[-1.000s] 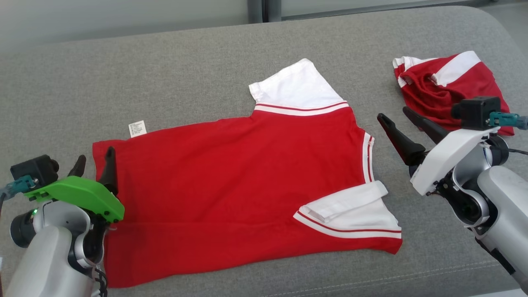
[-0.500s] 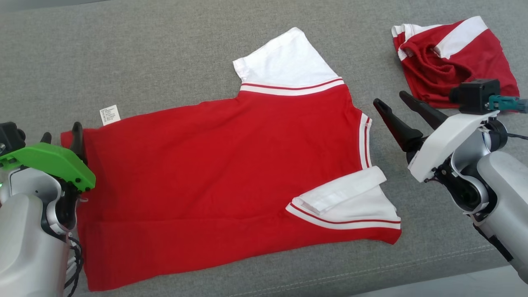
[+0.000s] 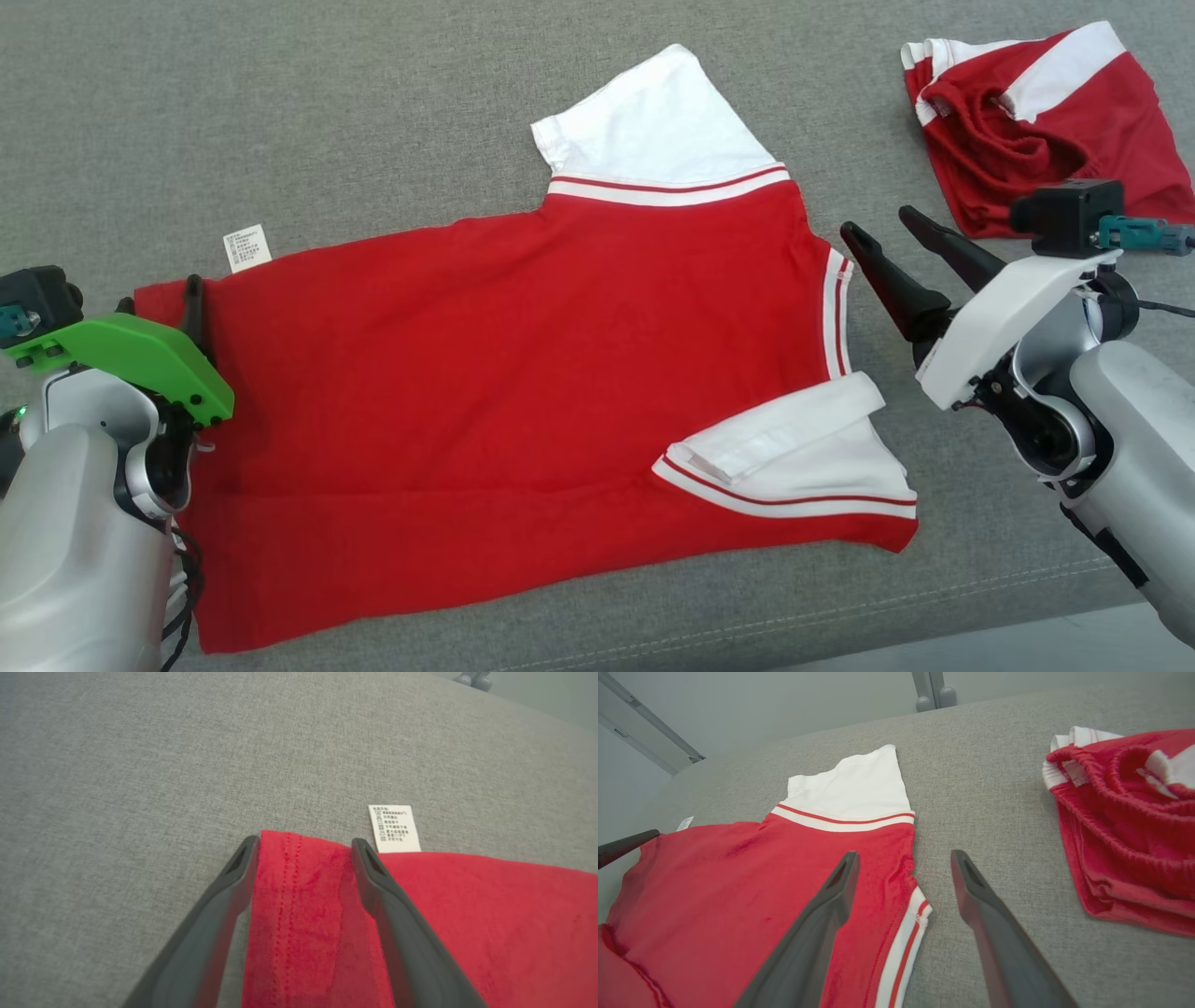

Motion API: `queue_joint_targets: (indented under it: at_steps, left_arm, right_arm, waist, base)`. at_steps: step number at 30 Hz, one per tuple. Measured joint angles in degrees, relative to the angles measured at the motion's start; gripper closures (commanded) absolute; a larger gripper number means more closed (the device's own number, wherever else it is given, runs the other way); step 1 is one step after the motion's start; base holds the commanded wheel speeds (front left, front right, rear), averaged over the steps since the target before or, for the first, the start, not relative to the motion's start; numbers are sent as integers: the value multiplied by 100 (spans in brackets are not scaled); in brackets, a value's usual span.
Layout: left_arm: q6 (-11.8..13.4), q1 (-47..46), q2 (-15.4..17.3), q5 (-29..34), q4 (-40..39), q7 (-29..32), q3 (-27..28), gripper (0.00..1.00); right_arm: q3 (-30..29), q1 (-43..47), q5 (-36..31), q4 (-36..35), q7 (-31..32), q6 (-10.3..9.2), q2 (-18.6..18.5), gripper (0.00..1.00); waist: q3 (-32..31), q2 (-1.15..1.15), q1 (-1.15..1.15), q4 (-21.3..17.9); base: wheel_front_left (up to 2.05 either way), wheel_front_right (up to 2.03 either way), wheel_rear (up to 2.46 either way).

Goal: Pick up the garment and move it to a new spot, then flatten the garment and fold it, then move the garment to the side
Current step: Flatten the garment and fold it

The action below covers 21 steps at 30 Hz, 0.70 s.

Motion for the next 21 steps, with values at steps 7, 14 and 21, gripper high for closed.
queue_joint_targets:
  at_steps: [7,14,21]
  left_arm:
    - [0,-63,-55,-1,203,-2,5,52]
    - [0,-145,-224,-59,267,-159,47,99]
    - [-9,-145,-289,-64,411,-285,62,100]
  right_arm:
    - [23,-30,0,58,-49,62,59,0]
    - [32,-44,-15,188,-77,102,57,0]
    - [71,-99,-16,275,-93,167,67,0]
  waist:
    - [-4,0,0,30]
    - [-49,0,0,43]
    - [-117,0,0,90]
  base:
    - [0,0,0]
    - [0,0,0]
    - [0,0,0]
